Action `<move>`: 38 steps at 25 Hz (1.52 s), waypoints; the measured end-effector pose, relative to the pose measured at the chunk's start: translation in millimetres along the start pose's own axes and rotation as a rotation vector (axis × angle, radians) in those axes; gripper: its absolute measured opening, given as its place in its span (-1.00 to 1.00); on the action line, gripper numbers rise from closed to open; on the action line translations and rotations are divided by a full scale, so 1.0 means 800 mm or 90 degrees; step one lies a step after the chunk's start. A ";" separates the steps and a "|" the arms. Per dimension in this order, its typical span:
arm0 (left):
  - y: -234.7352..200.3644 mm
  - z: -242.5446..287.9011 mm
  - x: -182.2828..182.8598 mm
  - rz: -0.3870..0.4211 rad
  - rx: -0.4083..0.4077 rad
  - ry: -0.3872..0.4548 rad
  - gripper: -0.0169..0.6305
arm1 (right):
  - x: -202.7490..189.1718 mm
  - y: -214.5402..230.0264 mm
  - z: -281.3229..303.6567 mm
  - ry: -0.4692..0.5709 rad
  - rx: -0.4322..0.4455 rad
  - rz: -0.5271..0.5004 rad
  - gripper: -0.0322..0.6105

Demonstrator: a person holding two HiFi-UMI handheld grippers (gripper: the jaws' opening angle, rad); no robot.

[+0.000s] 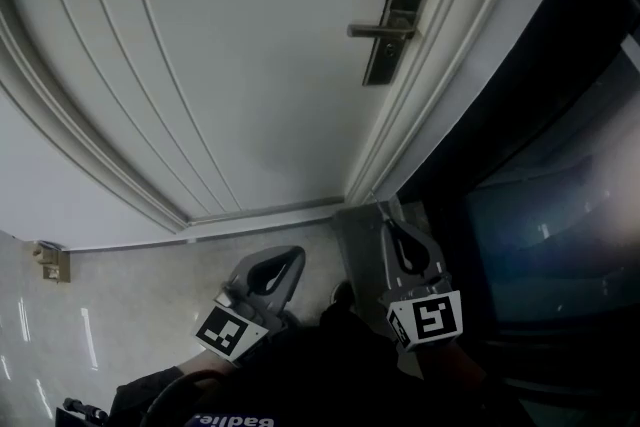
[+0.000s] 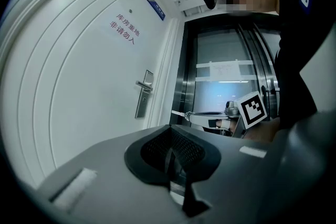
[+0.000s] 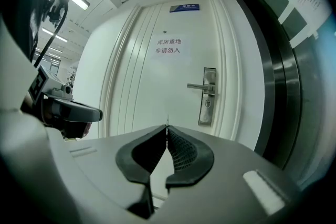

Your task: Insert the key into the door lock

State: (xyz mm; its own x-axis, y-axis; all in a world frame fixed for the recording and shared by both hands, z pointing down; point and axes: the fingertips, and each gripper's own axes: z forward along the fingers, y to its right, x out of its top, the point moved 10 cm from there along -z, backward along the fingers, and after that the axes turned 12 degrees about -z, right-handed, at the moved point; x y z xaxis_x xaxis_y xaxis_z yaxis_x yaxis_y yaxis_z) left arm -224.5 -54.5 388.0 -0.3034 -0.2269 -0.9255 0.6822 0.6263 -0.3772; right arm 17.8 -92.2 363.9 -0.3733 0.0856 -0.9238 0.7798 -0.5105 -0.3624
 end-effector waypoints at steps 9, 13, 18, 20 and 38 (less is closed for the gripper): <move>-0.013 0.060 0.022 0.049 0.084 0.022 -0.89 | -0.017 0.076 0.062 0.044 0.047 -0.013 -0.86; -0.017 0.105 0.050 0.089 0.111 0.041 -0.89 | -0.025 0.122 0.085 0.070 0.061 -0.025 -0.86; -0.022 0.165 0.083 0.149 0.123 0.047 -0.89 | -0.041 0.171 0.113 0.089 0.084 -0.036 -0.86; -0.025 0.187 0.101 0.180 0.124 0.059 -0.89 | -0.045 0.186 0.123 0.092 0.089 -0.040 -0.86; -0.112 0.329 0.235 0.409 0.108 0.084 -0.89 | -0.007 0.220 0.202 0.030 -0.024 -0.290 -0.86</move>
State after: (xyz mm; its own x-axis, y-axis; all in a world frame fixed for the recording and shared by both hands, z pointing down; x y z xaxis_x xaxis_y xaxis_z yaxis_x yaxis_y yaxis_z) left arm -167.4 -349.4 238.7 0.1258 0.2505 -0.9599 0.8463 0.4778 0.2356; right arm 75.6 -320.9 325.4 -0.6596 0.3337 -0.6734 0.5599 -0.3796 -0.7365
